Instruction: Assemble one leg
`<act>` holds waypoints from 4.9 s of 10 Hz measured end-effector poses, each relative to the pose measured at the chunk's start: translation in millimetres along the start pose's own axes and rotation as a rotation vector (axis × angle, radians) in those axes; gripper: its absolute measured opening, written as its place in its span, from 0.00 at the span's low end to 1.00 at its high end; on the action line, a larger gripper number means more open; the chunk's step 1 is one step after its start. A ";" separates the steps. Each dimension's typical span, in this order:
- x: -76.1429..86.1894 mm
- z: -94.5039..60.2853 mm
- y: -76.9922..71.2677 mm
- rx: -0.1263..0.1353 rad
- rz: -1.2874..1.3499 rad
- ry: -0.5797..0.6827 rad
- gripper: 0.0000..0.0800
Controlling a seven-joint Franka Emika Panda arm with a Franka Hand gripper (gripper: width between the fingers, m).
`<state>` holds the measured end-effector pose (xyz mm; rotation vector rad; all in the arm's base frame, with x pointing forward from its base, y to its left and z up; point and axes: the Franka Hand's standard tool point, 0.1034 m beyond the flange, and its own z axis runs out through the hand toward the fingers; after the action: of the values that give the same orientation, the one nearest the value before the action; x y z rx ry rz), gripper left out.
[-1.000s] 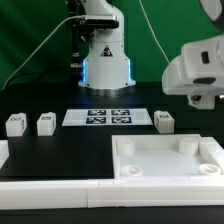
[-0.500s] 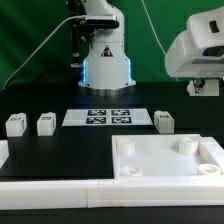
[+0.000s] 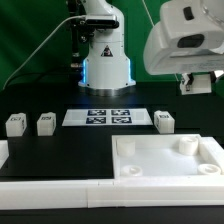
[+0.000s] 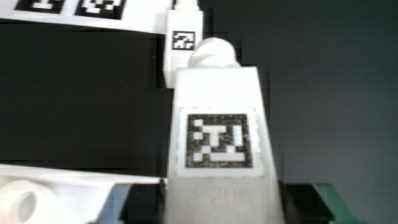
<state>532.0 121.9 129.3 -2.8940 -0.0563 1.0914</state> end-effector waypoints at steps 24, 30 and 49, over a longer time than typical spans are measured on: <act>49.5 -63.0 -20.3 0.002 -0.134 1.214 0.37; 67.9 -52.8 -1.6 -0.116 -0.262 1.293 0.37; 83.8 -38.6 6.6 -0.101 -0.237 1.203 0.37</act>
Offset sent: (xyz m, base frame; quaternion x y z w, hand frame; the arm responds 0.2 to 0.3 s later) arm 0.0000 0.0000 0.0000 0.0000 0.0000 0.0000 1.0000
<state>620.5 118.3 102.6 -2.9751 -0.3776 -0.7517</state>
